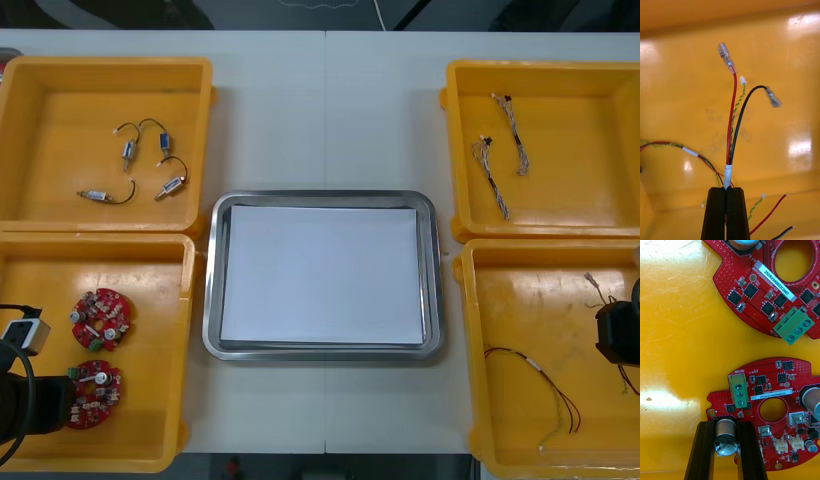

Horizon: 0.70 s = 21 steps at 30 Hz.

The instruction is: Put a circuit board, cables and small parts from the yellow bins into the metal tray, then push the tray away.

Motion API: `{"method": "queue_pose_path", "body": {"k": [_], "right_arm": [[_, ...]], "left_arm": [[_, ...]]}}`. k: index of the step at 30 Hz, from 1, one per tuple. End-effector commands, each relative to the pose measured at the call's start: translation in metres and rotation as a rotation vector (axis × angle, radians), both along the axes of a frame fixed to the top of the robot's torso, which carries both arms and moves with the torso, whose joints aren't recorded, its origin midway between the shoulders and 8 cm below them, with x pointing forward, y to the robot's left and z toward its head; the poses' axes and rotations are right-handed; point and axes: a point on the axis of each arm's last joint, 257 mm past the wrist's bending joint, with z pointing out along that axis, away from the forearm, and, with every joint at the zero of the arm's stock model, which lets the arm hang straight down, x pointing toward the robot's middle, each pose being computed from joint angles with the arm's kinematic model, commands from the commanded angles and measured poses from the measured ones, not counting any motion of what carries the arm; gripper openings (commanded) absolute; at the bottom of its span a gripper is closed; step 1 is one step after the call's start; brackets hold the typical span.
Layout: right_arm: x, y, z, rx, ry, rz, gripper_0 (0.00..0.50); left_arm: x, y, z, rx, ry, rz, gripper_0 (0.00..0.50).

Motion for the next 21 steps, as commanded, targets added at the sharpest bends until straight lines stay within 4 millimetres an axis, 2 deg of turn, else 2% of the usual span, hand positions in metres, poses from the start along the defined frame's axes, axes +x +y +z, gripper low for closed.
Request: {"method": "queue_pose_path", "body": {"k": [1,9,16,21], "right_arm": [[0.012,-0.008,0.054,-0.094,-0.100,0.134,0.000],[0.004,0.000,0.092,-0.145,-0.121,0.294,0.000],[-0.004,0.009,0.106,-0.177,-0.089,0.417,0.000],[-0.006,0.020,0.117,-0.202,-0.094,0.498,0.000]], "left_arm": [[0.014,0.007,0.029,0.096,-0.020,-0.122,0.000],[0.028,0.004,0.092,0.112,-0.038,-0.133,0.000],[0.037,-0.009,0.132,0.119,-0.028,-0.176,0.000],[0.044,-0.023,0.150,0.144,-0.022,-0.228,0.000]]}}
